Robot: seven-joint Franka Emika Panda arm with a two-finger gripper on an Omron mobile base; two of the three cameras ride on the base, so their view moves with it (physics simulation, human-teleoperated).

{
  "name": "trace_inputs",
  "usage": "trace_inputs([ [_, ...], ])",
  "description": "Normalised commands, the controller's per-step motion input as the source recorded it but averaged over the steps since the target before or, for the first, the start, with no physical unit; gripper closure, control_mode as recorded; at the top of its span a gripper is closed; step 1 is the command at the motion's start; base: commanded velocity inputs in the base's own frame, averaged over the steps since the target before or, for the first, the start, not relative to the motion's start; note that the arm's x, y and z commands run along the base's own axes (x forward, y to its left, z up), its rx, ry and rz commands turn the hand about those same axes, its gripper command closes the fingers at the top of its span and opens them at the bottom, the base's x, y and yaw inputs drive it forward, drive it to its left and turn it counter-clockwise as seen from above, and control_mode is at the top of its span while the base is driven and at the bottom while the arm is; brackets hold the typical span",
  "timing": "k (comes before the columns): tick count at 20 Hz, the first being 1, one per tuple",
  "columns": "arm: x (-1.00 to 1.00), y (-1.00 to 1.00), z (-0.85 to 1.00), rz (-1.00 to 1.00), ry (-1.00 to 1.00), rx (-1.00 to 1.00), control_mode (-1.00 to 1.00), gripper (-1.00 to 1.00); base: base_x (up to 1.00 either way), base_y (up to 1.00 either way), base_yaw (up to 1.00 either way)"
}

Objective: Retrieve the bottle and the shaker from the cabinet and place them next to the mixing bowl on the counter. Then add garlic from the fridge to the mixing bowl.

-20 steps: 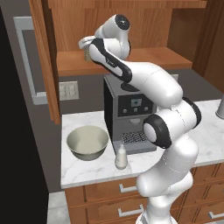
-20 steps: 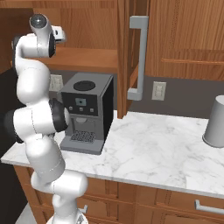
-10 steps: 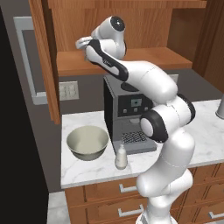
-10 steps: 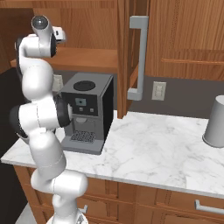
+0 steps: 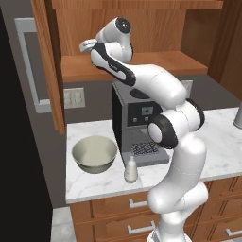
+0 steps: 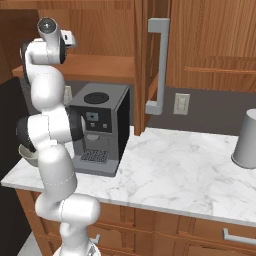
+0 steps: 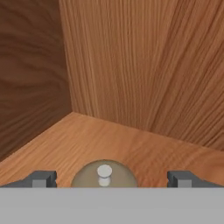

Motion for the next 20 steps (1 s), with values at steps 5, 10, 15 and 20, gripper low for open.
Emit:
trace_inputs([
  [5,0.16,0.08,-0.01,0.0,0.0,0.0,-1.0,1.0,0.0,0.0,0.0],
  [10,0.03,0.0,-0.01,0.0,0.0,0.0,-1.0,1.0,0.0,0.0,0.0],
  [15,-0.02,0.0,-0.16,0.0,0.0,0.0,-1.0,1.0,0.0,0.0,0.0],
  [20,-0.49,-0.05,-0.31,0.0,-0.03,0.0,-1.0,1.0,0.0,0.0,0.0],
])
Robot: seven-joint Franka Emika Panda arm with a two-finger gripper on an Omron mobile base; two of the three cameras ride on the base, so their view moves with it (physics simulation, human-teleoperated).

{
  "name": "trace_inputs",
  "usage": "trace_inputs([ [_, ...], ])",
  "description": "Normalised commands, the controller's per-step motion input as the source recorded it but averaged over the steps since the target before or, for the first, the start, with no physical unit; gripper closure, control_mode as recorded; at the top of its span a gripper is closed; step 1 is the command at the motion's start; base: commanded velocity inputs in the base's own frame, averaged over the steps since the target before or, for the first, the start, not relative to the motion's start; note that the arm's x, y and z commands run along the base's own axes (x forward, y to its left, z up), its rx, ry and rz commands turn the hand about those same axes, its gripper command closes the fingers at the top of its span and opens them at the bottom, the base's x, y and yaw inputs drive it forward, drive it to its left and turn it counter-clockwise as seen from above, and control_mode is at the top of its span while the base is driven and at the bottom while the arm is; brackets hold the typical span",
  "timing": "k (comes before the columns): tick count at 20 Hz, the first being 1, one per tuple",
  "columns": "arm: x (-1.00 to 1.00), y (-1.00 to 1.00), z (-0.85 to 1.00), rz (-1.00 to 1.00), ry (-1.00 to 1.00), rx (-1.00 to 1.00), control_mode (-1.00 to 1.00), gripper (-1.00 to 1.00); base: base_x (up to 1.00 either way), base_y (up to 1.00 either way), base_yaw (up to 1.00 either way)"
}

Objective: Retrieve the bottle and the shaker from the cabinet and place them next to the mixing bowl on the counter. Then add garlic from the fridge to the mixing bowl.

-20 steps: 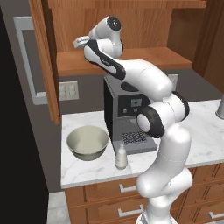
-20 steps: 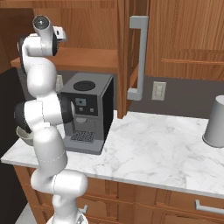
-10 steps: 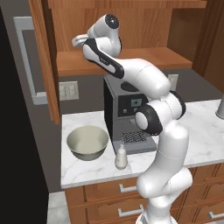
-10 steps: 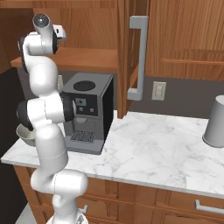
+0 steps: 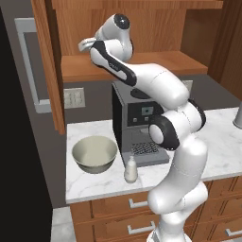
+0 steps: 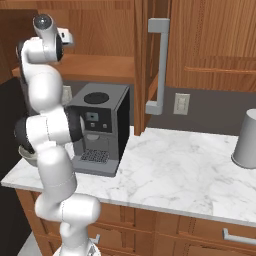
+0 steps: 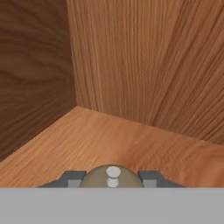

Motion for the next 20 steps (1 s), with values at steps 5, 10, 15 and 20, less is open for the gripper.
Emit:
trace_inputs([
  [5,-0.8,-0.25,-0.07,0.0,-0.12,0.0,-1.0,1.0,0.0,0.0,0.0],
  [10,-0.98,-0.36,0.0,0.0,-0.18,0.0,-1.0,1.0,0.0,0.0,0.0],
  [15,-1.0,-0.45,0.0,0.0,-0.16,0.0,-1.0,1.0,0.0,0.0,0.0],
  [20,-0.88,-0.35,0.09,0.0,0.0,0.0,-1.0,1.0,0.0,0.0,0.0],
])
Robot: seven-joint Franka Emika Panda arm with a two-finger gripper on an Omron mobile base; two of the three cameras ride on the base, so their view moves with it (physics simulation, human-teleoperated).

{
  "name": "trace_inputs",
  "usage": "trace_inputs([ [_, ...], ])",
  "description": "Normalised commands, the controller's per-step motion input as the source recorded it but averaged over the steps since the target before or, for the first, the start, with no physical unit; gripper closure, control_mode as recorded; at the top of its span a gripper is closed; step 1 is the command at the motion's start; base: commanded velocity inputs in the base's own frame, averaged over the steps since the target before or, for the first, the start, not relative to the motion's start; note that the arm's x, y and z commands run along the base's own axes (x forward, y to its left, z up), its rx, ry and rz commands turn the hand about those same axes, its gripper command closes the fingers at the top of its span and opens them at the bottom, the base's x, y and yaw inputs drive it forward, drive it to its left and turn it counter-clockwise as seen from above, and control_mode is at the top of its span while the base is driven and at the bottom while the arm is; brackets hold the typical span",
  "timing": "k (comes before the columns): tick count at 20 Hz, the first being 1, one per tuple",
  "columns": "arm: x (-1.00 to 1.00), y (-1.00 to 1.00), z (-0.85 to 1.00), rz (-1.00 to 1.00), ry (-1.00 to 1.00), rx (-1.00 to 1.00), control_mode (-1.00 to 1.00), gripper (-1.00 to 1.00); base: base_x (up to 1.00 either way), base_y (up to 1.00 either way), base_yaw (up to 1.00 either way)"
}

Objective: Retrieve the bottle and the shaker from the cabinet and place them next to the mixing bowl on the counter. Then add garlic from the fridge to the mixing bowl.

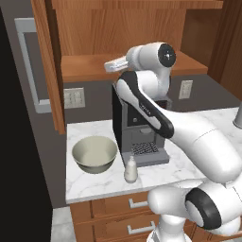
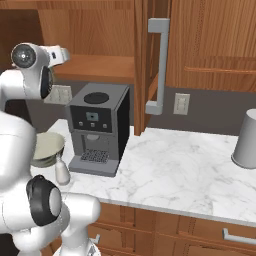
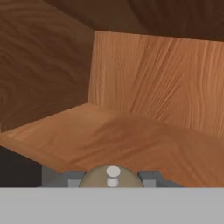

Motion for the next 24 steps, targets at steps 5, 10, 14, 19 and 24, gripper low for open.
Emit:
trace_inputs([
  [5,-0.77,-0.1,0.19,-0.01,0.13,0.0,-1.0,1.0,0.0,0.0,0.0],
  [10,-0.69,0.0,0.05,-0.15,0.13,0.0,-1.0,1.0,0.0,0.0,0.0],
  [14,-0.74,0.0,0.0,-0.25,0.0,0.0,-1.0,1.0,0.0,0.0,0.0],
  [19,-0.76,0.0,-0.04,-0.25,-0.03,0.0,-1.0,1.0,0.0,0.0,0.0],
  [24,-0.67,0.0,-0.18,-0.16,-0.03,0.0,-1.0,1.0,0.0,0.0,0.0],
])
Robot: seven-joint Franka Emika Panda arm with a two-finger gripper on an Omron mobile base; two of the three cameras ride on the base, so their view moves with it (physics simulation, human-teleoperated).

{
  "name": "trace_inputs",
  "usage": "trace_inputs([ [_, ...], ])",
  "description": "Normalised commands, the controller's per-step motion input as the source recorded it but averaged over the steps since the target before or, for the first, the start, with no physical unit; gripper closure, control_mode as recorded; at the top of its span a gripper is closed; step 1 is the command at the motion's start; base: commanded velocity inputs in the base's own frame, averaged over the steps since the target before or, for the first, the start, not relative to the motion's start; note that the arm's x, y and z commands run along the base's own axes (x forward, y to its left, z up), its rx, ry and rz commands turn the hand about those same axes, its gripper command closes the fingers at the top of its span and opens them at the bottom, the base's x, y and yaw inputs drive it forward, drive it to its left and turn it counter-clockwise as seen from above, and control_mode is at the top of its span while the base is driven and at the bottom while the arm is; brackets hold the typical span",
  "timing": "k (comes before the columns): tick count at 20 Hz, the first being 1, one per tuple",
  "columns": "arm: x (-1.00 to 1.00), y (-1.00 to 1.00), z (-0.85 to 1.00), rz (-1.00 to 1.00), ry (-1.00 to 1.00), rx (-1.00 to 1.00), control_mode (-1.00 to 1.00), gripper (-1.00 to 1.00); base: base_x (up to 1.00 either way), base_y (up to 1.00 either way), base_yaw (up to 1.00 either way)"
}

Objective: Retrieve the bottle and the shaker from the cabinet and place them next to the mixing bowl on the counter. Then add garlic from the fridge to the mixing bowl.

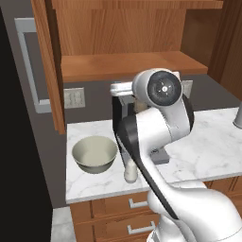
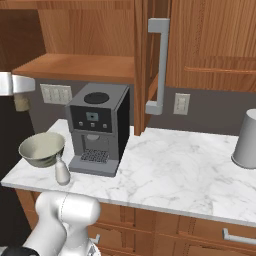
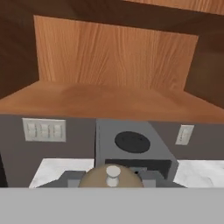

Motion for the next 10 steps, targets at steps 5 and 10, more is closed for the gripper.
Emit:
trace_inputs([
  [5,-0.48,-0.03,-0.35,-0.1,-0.02,0.0,-1.0,1.0,0.0,0.0,0.0],
  [10,-0.43,-0.09,-0.43,-0.07,-0.02,0.0,-1.0,1.0,0.0,0.0,0.0],
])
